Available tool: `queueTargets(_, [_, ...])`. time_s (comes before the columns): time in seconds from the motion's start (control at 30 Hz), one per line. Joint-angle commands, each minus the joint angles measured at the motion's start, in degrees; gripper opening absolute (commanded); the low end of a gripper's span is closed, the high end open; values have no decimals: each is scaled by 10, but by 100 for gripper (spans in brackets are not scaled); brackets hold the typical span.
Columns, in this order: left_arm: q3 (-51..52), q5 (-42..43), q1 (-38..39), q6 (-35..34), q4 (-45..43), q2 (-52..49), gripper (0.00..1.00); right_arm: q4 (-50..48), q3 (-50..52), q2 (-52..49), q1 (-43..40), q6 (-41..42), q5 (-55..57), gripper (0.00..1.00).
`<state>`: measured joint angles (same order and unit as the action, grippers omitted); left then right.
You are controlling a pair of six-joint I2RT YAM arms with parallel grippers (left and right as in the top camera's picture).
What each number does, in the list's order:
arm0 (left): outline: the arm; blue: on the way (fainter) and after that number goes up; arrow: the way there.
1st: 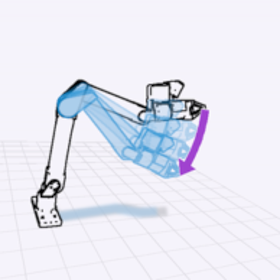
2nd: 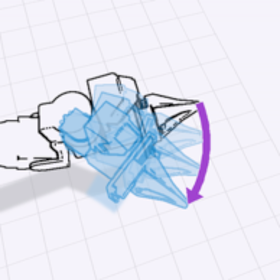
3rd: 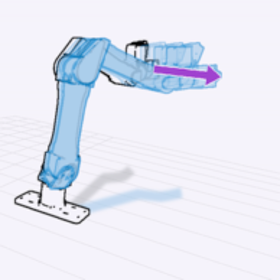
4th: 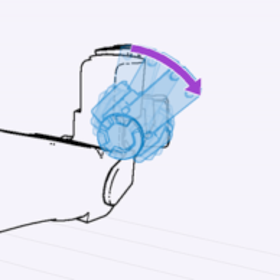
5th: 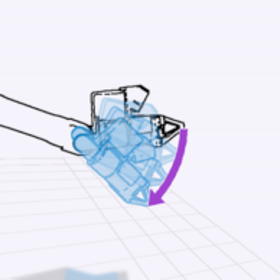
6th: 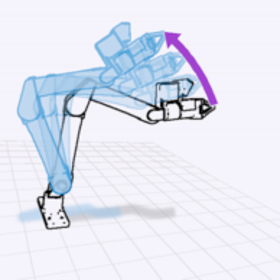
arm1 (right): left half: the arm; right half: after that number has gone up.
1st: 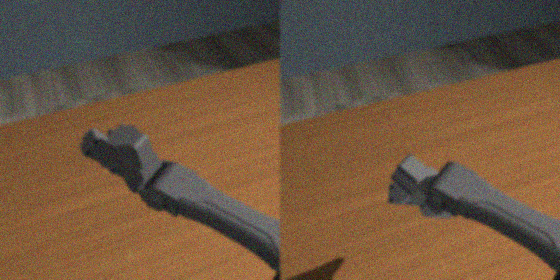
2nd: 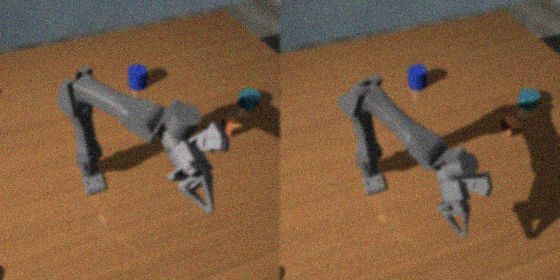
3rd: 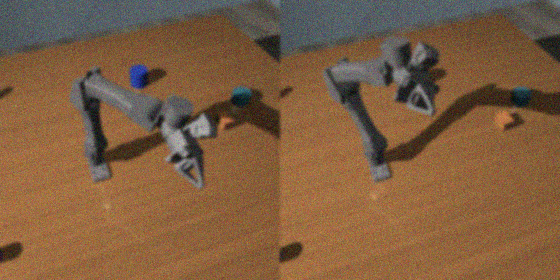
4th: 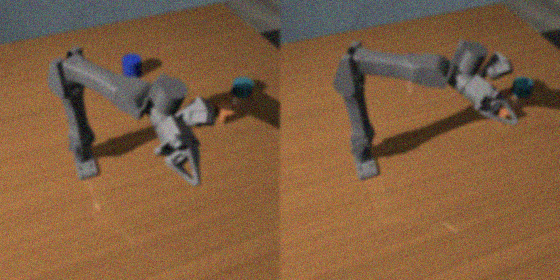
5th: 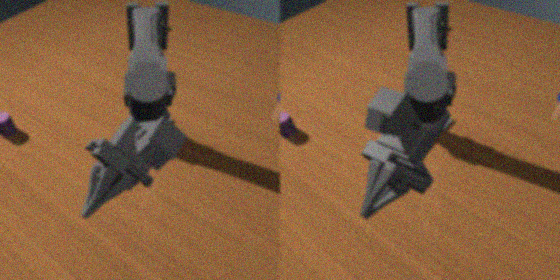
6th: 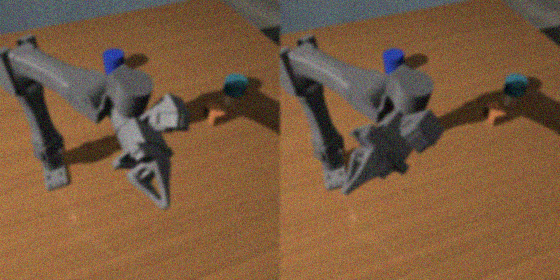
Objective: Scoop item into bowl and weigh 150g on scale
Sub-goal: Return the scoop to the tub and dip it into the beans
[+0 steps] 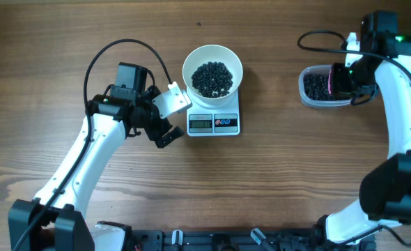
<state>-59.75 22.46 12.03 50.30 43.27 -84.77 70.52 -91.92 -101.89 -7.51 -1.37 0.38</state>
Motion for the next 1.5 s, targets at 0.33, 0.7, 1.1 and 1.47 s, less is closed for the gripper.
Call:
queueTargets(0.33, [-2,13,-2,7,-2,-4,100,-15,4,-104,-5,-61,-158,4])
queueTargets(0.7, [-2,13,-2,7,-1,-4,100,44,3,-99,-89,-105,-278,4])
queueTargets(1.1, [-2,13,-2,7,-2,-4,100,36,5,-99,-139,-115,-335,4])
queueTargets(1.47, [-2,13,-2,7,-2,-4,100,33,32,-132,-139,-87,-285,4])
